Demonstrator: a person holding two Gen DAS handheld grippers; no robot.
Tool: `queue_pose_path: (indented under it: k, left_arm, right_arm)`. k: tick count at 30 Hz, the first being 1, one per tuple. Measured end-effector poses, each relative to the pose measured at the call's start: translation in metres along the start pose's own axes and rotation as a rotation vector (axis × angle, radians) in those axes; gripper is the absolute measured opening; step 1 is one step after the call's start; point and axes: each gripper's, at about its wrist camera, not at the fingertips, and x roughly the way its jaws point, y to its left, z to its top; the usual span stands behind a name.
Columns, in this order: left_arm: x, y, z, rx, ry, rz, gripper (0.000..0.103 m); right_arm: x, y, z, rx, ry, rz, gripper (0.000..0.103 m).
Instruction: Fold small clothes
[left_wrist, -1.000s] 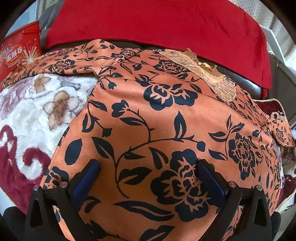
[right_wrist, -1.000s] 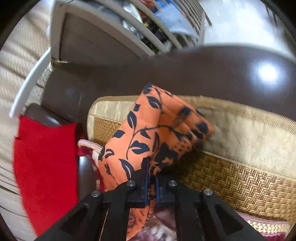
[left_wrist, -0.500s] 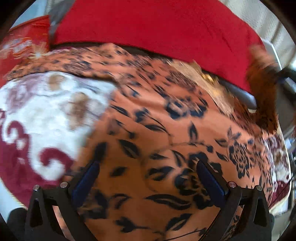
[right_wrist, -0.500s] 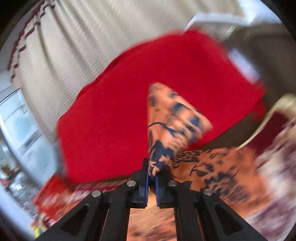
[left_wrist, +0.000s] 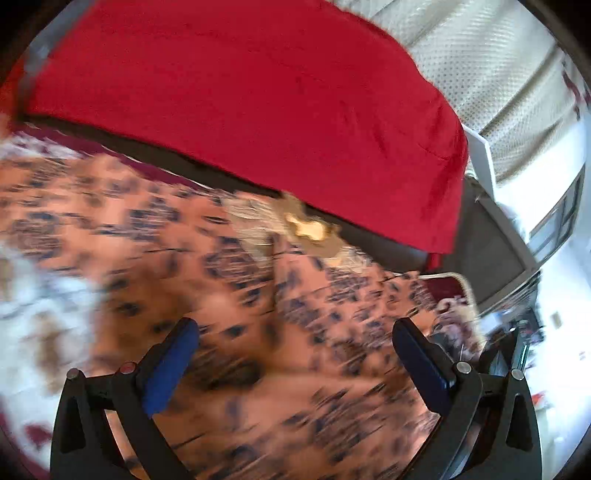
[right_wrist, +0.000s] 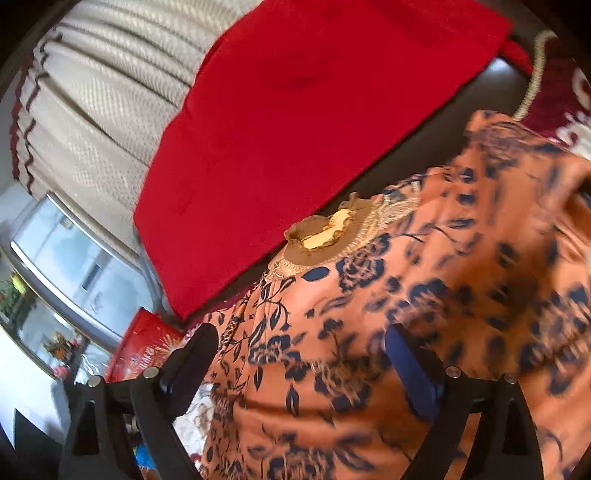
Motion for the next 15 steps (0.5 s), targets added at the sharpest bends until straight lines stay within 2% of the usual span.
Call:
queue_pose_path:
  k: [3,5,6,7,8,9,10,12,15]
  left_arm:
    - [0.050,-0.002,0.019,-0.091,0.109,-0.046,0.103]
    - [0.076,0.000,0.020,-0.151,0.158,-0.018,0.102]
    - [0.086,0.001,0.020,-0.158,0.172,-0.009,0.095]
    - [0.096,0.003,0.019,-0.170,0.192,0.005,0.074]
    - [0.105,0.004,0.018,-0.183,0.217,0.017,0.057]
    - [0.109,0.004,0.016,-0.175,0.227,0.039,0.018]
    - [0.112,0.002,0.016,-0.152,0.231,0.069,0.005]
    - [0.108,0.000,0.018,-0.139,0.202,0.054,0.004]
    - [0.066,-0.017,0.034,-0.036,0.030,0.061,0.004]
  right_arm:
    - [-0.020,-0.009,-0.020,0.045,0.006,0.024,0.094]
    - [-0.027,-0.013,-0.029,0.066,0.001,0.036,0.094]
    - [-0.026,-0.014,-0.034,0.069,-0.004,0.037,0.094]
    - [-0.031,-0.016,-0.035,0.069,-0.010,0.037,0.094]
    - [-0.036,-0.018,-0.035,0.071,-0.020,0.035,0.094]
    - [-0.039,-0.020,-0.034,0.076,-0.030,0.036,0.094]
    - [-0.043,-0.022,-0.033,0.079,-0.035,0.037,0.094]
    - [-0.050,-0.028,-0.031,0.089,-0.044,0.028,0.094]
    - [-0.053,-0.036,-0.028,0.096,-0.046,0.013,0.094]
